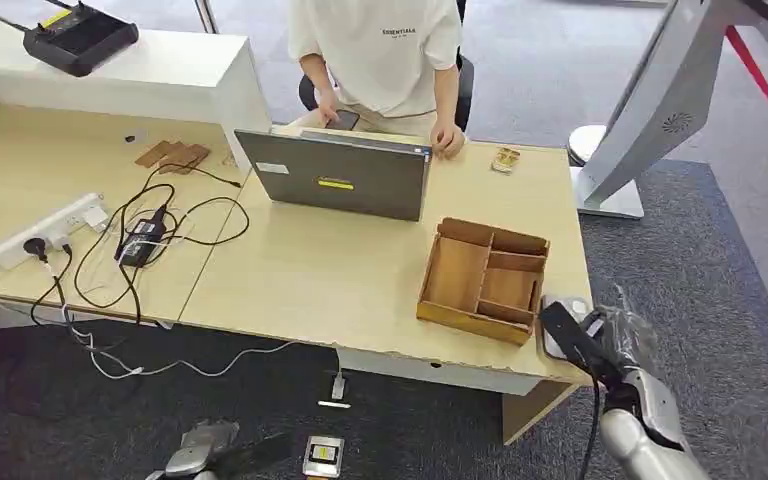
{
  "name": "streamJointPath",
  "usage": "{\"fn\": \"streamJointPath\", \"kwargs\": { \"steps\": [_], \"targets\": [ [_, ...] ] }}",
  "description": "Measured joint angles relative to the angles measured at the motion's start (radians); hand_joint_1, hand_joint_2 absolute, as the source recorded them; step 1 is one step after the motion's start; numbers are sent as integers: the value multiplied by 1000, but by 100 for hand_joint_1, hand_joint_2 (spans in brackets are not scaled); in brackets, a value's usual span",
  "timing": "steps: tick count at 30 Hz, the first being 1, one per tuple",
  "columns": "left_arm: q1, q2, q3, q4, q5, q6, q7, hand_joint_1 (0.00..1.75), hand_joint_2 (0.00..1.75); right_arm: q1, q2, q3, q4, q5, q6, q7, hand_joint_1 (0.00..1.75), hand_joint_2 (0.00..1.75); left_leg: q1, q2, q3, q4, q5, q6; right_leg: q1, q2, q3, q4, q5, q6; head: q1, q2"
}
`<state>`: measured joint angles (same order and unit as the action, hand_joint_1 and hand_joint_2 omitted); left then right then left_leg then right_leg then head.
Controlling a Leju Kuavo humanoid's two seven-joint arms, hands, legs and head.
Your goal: Pass the card to the sensor for recognition and then transmit it.
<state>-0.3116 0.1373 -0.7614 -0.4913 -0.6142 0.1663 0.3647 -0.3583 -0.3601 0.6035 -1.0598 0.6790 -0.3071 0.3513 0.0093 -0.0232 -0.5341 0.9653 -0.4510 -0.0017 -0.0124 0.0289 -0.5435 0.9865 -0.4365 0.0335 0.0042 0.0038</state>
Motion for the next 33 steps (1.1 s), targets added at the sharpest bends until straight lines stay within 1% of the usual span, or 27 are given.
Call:
{"fn": "streamJointPath", "kwargs": {
  "steps": [10, 15, 19, 23, 27, 33],
  "targets": [
    [0, 0, 0, 0, -6, 0, 3, 0, 0, 1, 2, 0, 21, -4, -8, 0, 175, 175, 0, 0, 1, 0, 0, 0, 0, 0, 1, 0, 0, 0, 0, 0],
    [1, 0, 0, 0, -4, 0, 4, 0, 0, -7, 4, -1, 17, 11, -40, -14, 175, 175, 0, 0, 1, 0, 0, 0, 0, 0, 1, 0, 0, 0, 0, 0],
    [4, 0, 0, 0, -3, 0, 4, 0, 0, -15, 1, -9, -32, 7, -47, -5, 175, 175, 0, 0, 0, 0, 0, 0, 0, 0, 1, 0, 0, 0, 0, 0],
    [1, 0, 0, 0, -8, -2, -1, 0, 0, -37, -10, -22, -103, -22, -31, 23, 175, 175, 0, 0, 0, 0, 0, 0, 0, 0, 0, 0, 0, 0, 0, 0],
    [-2, -1, 0, 0, -17, -3, -10, 0, 0, -59, -20, -29, -158, -48, -20, 26, 175, 175, 0, 0, 0, 0, 0, 0, 0, 0, 0, 0, 0, 0, 0, 0],
    [-12, -5, 0, 0, -32, -14, -27, 0, 0, -116, -24, -24, -227, -40, 4, 21, 175, 175, 0, 0, 0, 0, 0, 0, 0, 0, 0, 1, 0, 0, 0, 0]
  ]
}}
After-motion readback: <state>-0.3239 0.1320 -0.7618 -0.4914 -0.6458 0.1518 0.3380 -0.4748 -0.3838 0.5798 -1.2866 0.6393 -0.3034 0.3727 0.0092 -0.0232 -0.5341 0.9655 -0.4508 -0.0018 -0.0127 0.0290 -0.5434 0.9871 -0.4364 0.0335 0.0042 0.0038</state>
